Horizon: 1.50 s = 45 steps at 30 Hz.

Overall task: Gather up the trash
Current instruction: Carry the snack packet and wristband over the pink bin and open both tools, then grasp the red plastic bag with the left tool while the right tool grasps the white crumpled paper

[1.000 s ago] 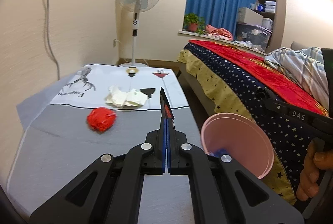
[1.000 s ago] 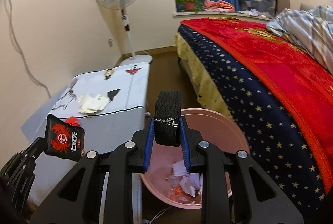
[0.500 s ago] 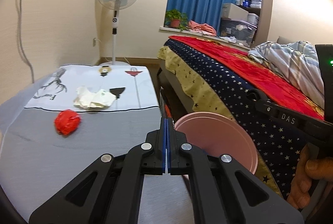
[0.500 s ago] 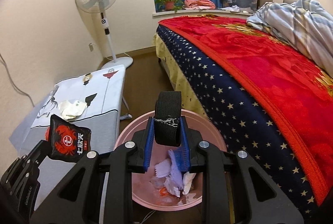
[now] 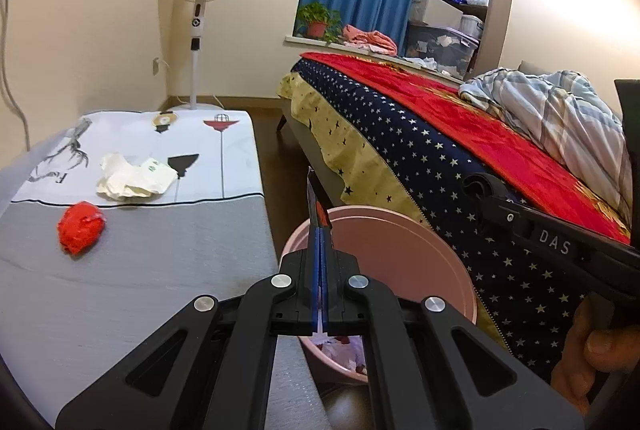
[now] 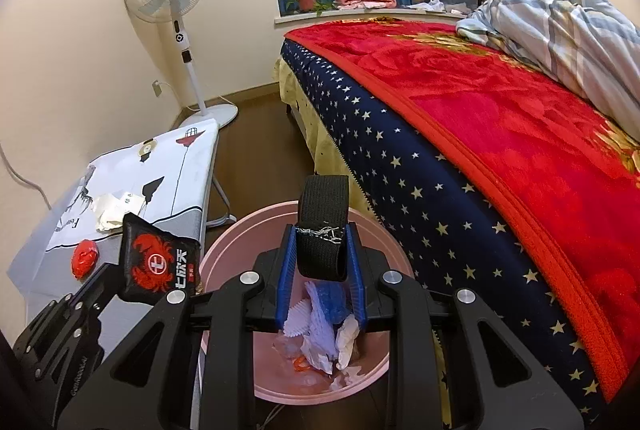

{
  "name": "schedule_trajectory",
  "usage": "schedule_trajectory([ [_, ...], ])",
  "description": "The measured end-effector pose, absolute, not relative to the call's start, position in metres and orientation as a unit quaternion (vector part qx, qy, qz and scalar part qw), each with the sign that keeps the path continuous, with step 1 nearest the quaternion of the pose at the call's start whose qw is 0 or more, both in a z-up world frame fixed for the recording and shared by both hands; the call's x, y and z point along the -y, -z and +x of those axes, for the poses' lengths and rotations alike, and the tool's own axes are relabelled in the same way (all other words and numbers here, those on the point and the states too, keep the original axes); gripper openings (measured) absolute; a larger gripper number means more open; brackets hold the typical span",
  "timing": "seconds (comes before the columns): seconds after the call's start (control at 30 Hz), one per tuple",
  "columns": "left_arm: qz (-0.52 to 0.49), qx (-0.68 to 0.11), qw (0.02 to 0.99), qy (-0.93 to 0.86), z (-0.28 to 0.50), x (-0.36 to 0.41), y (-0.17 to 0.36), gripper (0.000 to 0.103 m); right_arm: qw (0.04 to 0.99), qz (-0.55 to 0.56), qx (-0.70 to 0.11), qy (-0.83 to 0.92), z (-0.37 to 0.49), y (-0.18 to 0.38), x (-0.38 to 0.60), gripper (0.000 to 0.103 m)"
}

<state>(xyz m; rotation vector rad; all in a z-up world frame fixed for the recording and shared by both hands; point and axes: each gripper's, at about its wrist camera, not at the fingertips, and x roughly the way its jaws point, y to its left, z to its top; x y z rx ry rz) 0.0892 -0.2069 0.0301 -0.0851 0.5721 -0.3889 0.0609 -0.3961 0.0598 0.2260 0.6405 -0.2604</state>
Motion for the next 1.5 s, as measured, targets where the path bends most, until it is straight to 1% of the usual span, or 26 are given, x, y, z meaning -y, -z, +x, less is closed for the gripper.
schedule_trajectory([
  [0.07, -0.044, -0.287, 0.936, 0.200, 0.091, 0.211, -0.028, 0.000, 0.933, 0.115, -0.315, 0.131, 0.061, -0.058, 0.399, 0.025],
  [0.13, -0.047, -0.295, 0.929, 0.216, 0.094, 0.214, -0.025, 0.001, 0.931, 0.121, -0.318, 0.135, 0.061, -0.056, 0.402, 0.028],
  [0.17, -0.050, -0.300, 0.925, 0.226, 0.095, 0.216, -0.022, 0.002, 0.930, 0.124, -0.319, 0.137, 0.061, -0.055, 0.403, 0.029],
  [0.2, -0.052, -0.306, 0.922, 0.232, 0.096, 0.217, -0.019, 0.006, 0.928, 0.127, -0.323, 0.138, 0.062, -0.053, 0.404, 0.035],
  [0.23, -0.051, -0.309, 0.921, 0.232, 0.096, 0.218, -0.018, 0.021, 0.927, 0.129, -0.324, 0.137, 0.062, -0.052, 0.404, 0.043],
  [0.27, -0.050, -0.309, 0.922, 0.230, 0.096, 0.217, -0.016, 0.032, 0.927, 0.129, -0.325, 0.137, 0.063, -0.052, 0.404, 0.045],
  [0.33, -0.053, -0.309, 0.923, 0.225, 0.096, 0.214, -0.014, 0.033, 0.929, 0.125, -0.322, 0.137, 0.061, -0.053, 0.402, 0.047],
  [0.63, -0.053, -0.294, 0.936, 0.185, 0.094, 0.175, -0.016, 0.033, 0.937, 0.123, -0.309, 0.107, 0.063, -0.057, 0.384, 0.047],
  [0.7, -0.054, -0.291, 0.940, 0.170, 0.096, 0.161, -0.015, 0.033, 0.940, 0.125, -0.305, 0.094, 0.063, -0.058, 0.378, 0.045],
  [0.77, -0.052, -0.289, 0.943, 0.158, 0.099, 0.145, -0.013, 0.033, 0.943, 0.125, -0.299, 0.077, 0.064, -0.059, 0.370, 0.041],
  [0.83, -0.049, -0.289, 0.946, 0.137, 0.103, 0.128, -0.009, 0.033, 0.945, 0.128, -0.295, 0.062, 0.066, -0.060, 0.363, 0.031],
  [0.87, -0.051, -0.290, 0.947, 0.129, 0.105, 0.120, -0.007, 0.033, 0.945, 0.134, -0.294, 0.052, 0.068, -0.059, 0.360, 0.028],
  [0.93, -0.057, -0.296, 0.948, 0.106, 0.111, 0.100, -0.002, 0.033, 0.945, 0.143, -0.293, 0.039, 0.072, -0.058, 0.353, 0.017],
  [1.03, -0.070, -0.310, 0.947, 0.053, 0.124, 0.068, 0.008, 0.039, 0.943, 0.154, -0.293, 0.026, 0.080, -0.055, 0.342, 0.015],
  [1.1, -0.087, -0.321, 0.943, 0.017, 0.134, 0.044, 0.016, 0.041, 0.943, 0.157, -0.293, 0.020, 0.085, -0.053, 0.336, 0.015],
  [1.17, -0.100, -0.330, 0.939, -0.009, 0.143, 0.027, 0.022, 0.049, 0.942, 0.158, -0.296, 0.012, 0.092, -0.050, 0.328, 0.016],
  [1.23, -0.113, -0.334, 0.935, -0.027, 0.152, 0.012, 0.026, 0.053, 0.942, 0.154, -0.299, 0.006, 0.098, -0.047, 0.322, 0.016],
  [1.3, -0.127, -0.338, 0.932, -0.040, 0.162, 0.001, 0.030, 0.061, 0.941, 0.152, -0.303, 0.003, 0.103, -0.044, 0.319, 0.016],
  [1.33, -0.135, -0.341, 0.929, -0.047, 0.169, -0.006, 0.033, 0.068, 0.940, 0.153, -0.305, 0.002, 0.107, -0.042, 0.317, 0.016],
  [1.37, -0.140, -0.344, 0.927, -0.049, 0.173, -0.008, 0.035, 0.070, 0.939, 0.155, -0.307, 0.000, 0.111, -0.040, 0.316, 0.016],
  [1.5, -0.170, -0.369, 0.913, -0.039, 0.193, -0.016, 0.046, 0.073, 0.936, 0.166, -0.309, -0.012, 0.123, -0.036, 0.311, 0.017],
])
